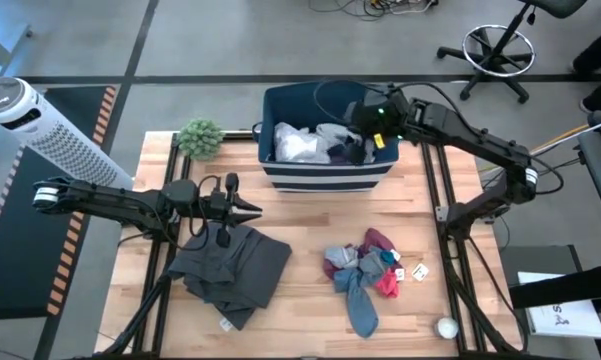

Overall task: Sort clothes
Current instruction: Put the gray sock into the blue laundry organizer

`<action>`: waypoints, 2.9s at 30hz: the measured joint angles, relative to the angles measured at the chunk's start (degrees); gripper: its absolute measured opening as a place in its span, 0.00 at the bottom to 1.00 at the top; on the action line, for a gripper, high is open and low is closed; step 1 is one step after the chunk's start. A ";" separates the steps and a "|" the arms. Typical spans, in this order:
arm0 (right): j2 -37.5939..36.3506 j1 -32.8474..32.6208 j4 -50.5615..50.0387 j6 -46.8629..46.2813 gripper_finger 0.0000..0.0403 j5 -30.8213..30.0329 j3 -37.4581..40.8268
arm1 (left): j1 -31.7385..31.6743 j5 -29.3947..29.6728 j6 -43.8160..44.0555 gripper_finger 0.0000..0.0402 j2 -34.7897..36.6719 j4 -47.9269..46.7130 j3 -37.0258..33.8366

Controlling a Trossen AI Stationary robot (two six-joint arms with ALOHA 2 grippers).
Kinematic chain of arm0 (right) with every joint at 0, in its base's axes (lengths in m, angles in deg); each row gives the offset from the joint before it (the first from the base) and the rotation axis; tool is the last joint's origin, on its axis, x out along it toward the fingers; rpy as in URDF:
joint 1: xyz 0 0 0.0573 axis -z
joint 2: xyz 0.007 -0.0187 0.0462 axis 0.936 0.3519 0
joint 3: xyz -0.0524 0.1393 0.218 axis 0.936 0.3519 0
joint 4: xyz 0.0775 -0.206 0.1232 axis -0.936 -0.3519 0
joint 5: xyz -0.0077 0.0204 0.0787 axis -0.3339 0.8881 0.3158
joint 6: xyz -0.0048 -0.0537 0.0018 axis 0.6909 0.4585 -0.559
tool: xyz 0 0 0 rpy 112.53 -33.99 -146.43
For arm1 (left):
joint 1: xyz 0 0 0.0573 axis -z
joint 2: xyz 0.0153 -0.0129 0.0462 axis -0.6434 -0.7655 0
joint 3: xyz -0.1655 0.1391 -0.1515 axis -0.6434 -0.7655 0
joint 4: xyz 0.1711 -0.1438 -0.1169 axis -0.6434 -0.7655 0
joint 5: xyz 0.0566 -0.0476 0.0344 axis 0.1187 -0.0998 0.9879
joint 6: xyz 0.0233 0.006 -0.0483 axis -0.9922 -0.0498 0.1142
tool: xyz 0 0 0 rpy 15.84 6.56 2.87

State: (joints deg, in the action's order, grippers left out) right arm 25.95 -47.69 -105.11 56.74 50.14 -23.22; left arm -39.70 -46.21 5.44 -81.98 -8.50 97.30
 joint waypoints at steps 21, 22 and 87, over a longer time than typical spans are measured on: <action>-11.60 -38.45 -2.53 -31.60 0.68 5.08 31.24 | 0.01 -0.02 -0.83 0.35 0.00 -2.79 0.02; -11.00 -39.70 -1.69 -32.65 0.68 4.77 32.37 | 0.01 -0.02 -0.68 0.34 0.00 -2.85 0.02; 1.62 -12.08 7.61 4.68 0.02 -16.60 -4.90 | -0.01 0.26 0.85 0.34 0.01 -5.36 0.04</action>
State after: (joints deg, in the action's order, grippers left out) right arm 27.57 -59.78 -97.50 61.42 33.54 -28.12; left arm -39.71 -45.95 6.29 -81.97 -13.86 97.35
